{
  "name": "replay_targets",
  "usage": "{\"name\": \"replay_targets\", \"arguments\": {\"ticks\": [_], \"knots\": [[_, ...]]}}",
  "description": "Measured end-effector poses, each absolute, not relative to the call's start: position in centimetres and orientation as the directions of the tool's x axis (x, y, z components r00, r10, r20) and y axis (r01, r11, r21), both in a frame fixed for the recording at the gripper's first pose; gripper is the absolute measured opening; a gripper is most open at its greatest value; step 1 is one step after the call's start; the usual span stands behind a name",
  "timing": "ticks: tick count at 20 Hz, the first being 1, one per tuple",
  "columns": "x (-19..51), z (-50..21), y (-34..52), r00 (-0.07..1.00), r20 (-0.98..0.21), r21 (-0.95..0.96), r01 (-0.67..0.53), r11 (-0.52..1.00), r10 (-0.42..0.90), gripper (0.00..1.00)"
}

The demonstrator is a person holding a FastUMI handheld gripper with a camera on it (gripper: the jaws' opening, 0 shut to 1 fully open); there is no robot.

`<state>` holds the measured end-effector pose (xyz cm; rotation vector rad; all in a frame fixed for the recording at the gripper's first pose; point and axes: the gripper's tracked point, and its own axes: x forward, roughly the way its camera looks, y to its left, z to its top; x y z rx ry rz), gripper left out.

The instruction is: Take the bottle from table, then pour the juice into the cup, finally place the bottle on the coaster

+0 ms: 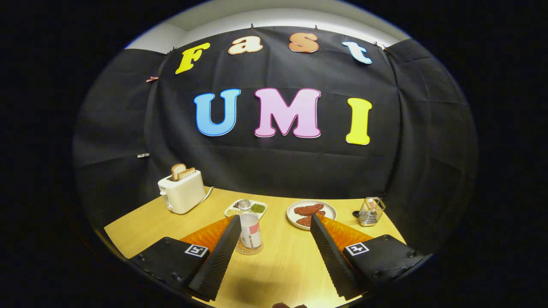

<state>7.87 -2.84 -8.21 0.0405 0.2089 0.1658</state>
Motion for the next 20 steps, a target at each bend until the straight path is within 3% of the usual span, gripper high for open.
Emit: {"name": "replay_targets", "arguments": {"ticks": [10,20], "knots": [[-1.6,-0.3,-8.1,0.99,-0.128,0.0,0.068,0.998,-0.067,0.99],[-3.2,0.4,-7.3,0.989,-0.129,0.015,0.075,0.997,-0.072,0.98]]}}
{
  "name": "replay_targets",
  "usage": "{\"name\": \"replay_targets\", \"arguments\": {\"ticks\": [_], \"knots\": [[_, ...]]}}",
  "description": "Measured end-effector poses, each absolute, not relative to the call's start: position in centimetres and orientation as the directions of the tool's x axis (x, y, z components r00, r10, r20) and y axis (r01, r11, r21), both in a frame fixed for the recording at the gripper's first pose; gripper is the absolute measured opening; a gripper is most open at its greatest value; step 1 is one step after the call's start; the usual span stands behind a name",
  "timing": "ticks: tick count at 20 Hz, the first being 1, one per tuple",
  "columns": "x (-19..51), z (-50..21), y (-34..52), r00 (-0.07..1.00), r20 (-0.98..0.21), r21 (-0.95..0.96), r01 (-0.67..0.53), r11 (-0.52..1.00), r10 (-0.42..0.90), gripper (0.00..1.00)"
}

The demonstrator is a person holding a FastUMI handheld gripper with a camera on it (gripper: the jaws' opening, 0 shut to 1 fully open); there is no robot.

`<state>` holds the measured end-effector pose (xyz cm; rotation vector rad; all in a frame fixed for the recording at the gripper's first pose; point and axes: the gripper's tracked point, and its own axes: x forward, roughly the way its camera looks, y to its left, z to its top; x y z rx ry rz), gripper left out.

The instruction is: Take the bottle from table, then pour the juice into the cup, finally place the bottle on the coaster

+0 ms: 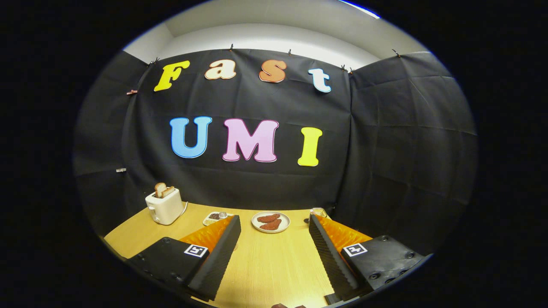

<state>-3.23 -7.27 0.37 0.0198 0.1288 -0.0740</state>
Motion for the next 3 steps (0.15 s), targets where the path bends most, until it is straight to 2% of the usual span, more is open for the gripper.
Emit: {"name": "replay_targets", "arguments": {"ticks": [3], "knots": [[-2.64,-0.17,-7.63,0.991,-0.134,0.036,0.026,0.999,-0.021,0.98]]}}
